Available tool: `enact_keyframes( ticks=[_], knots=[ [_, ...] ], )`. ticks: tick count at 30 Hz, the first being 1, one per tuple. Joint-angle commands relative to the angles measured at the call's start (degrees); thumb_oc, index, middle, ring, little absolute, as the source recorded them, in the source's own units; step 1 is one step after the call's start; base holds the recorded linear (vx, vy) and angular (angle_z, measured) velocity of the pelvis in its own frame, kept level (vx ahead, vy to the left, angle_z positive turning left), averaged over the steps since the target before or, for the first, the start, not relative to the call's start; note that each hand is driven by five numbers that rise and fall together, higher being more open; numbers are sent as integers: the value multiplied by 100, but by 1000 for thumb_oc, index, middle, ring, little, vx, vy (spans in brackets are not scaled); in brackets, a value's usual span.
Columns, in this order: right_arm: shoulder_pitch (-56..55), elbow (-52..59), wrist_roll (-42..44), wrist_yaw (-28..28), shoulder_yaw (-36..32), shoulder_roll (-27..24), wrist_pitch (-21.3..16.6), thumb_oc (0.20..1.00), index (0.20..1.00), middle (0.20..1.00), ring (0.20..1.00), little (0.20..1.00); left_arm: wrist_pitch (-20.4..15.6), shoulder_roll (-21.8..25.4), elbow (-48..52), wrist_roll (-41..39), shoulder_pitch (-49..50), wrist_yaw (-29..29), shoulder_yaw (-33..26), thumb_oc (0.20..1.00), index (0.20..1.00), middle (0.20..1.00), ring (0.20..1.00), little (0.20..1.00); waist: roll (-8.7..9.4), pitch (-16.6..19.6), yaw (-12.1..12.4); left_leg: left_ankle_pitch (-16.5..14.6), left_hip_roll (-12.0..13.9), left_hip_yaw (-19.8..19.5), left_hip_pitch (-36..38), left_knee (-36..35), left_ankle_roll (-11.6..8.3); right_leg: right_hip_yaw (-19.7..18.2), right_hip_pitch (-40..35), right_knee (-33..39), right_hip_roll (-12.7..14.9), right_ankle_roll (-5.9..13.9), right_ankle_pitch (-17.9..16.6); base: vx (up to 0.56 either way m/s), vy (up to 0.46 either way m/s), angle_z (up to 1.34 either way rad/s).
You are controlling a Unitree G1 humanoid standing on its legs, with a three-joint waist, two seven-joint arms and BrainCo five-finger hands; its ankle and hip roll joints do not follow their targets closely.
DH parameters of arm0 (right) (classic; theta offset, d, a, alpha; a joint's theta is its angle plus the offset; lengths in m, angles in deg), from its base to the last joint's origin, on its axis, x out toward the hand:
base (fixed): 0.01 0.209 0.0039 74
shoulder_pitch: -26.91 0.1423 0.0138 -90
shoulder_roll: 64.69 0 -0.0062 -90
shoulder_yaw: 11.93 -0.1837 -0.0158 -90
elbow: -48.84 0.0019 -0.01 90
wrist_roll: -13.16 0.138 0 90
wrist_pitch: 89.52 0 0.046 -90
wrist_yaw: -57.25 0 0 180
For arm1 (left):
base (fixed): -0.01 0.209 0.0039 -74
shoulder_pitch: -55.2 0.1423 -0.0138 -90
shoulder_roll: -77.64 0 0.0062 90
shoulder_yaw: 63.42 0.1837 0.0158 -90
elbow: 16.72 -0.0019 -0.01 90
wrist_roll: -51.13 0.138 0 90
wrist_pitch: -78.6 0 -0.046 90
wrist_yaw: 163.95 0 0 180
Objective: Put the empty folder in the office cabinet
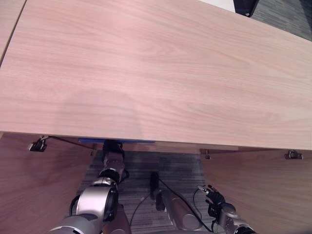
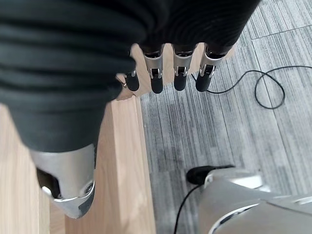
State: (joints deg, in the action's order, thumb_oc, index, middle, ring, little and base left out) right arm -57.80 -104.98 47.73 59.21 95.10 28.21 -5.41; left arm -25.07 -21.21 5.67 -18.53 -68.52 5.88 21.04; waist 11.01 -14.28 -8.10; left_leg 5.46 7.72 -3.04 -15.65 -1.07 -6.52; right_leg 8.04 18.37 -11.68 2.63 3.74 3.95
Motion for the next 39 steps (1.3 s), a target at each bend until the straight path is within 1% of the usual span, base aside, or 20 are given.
enact_keyframes(
  ticks=[1, 2, 5, 6, 7, 9, 10, 12, 16, 19, 23, 29, 39],
  knots=[
    [-53, -95, -154, -36, -198, -32, 15, 1000, 1000, 1000, 1000, 1000, 53, -7, -283, 326, -96, 216, -110, 1000, 1000, 1000, 1000, 1000, -2, -122, 68, -137, 224, 58, 50, -143, -91, -158, 285, 110, 526, 665, -361, 0, 0, 0],
    [-14, -135, -196, -68, -233, -25, 27, 1000, 1000, 1000, 1000, 1000, 85, 17, -250, 446, 20, 317, -26, 1000, 1000, 1000, 1000, 1000, -64, -110, 104, -149, 215, 58, 120, -149, -84, -165, 211, 95, 543, 669, -349, 0, 0, 0],
    [8, -161, -235, -108, -264, -25, 31, 1000, 1000, 1000, 1000, 1000, 118, 11, -233, 637, 143, 446, 107, 1000, 1000, 1000, 1000, 1000, -117, -97, 135, -156, 203, 68, 197, -159, -74, -171, 139, 88, 554, 676, -348, 16, 25, 1],
    [30, -226, -279, -147, -307, -18, 42, 1000, 1000, 1000, 1000, 1000, 178, 30, -214, 851, 320, 593, 252, 1000, 1000, 1000, 1000, 1000, -207, -53, 166, -164, 205, 81, 308, -180, -69, -167, 41, 78, 584, 686, -327, 23, 27, 6],
    [27, -228, -280, -149, -308, -18, 40, 1000, 1000, 1000, 1000, 1000, 178, 29, -215, 853, 325, 597, 253, 1000, 1000, 1000, 1000, 1000, -207, -54, 170, -164, 207, 83, 317, -186, -69, -168, 35, 78, 583, 686, -326, 36, 40, 6],
    [46, -276, -362, -201, -349, -35, 37, 1000, 1000, 1000, 1000, 1000, 183, 90, -101, 1093, 475, 735, 388, 1000, 1000, 1000, 1000, 1000, -305, -14, 204, -169, 198, 100, 424, -213, -56, -174, -24, 30, 602, 691, -303, 25, 34, 1],
    [41, -276, -363, -202, -351, -34, 36, 1000, 1000, 1000, 1000, 1000, 183, 88, -98, 1096, 480, 734, 391, 1000, 1000, 1000, 1000, 1000, -305, -16, 208, -169, 198, 101, 433, -217, -56, -175, -30, 29, 602, 691, -300, 0, 0, 0],
    [58, -292, -401, -219, -378, -50, 25, 1000, 1000, 1000, 1000, 1000, 179, 114, -78, 1299, 569, 799, 507, 1000, 1000, 1000, 1000, 1000, -359, -4, 226, -170, 191, 103, 486, -234, -54, -166, -90, 27, 613, 695, -289, 0, 0, 0],
    [106, -391, -449, -256, -435, -57, 15, 1000, 1000, 1000, 1000, 1000, 196, 183, -102, 1588, 726, 906, 631, 1000, 1000, 1000, 1000, 1000, -466, 78, 255, -153, 185, 138, 592, -283, -69, -155, -278, 272, 589, 700, -350, 0, 0, 0],
    [84, -425, -505, -322, -476, -109, 5, 1000, 1000, 1000, 1000, 1000, 206, 218, -106, 1838, 957, 1003, 733, 1000, 1000, 1000, 1000, 1000, -563, 235, 272, -158, 154, 167, 678, -306, -67, -131, -461, 488, 576, 708, -419, 47, 7, -4],
    [55, -473, -550, -364, -516, -143, -1, 1000, 1000, 1000, 1000, 1000, 220, 201, -86, 1988, 1124, 1092, 803, 1000, 1000, 1000, 1000, 1000, -633, 349, 277, -205, 118, 173, 772, -314, -54, -150, -599, 600, 593, 712, -435, 57, 15, -2],
    [53, -515, -573, -392, -539, -157, -9, 1000, 1000, 1000, 1000, 1000, 203, 193, -56, 1976, 1152, 1104, 772, 1000, 1000, 1000, 1000, 1000, -638, 392, 267, -249, 107, 197, 815, -301, -31, -175, -599, 592, 592, 710, -426, 21, 7, -2],
    [42, -565, -561, -386, -547, -212, 15, 1000, 1000, 1000, 1000, 1000, 172, 317, -114, 1813, 864, 1040, 655, 1000, 1000, 1000, 1000, 1000, -521, 483, 162, -287, 141, 210, 760, -268, -11, -209, -491, 561, 569, 722, -412, 14, 0, -5]
  ],
)
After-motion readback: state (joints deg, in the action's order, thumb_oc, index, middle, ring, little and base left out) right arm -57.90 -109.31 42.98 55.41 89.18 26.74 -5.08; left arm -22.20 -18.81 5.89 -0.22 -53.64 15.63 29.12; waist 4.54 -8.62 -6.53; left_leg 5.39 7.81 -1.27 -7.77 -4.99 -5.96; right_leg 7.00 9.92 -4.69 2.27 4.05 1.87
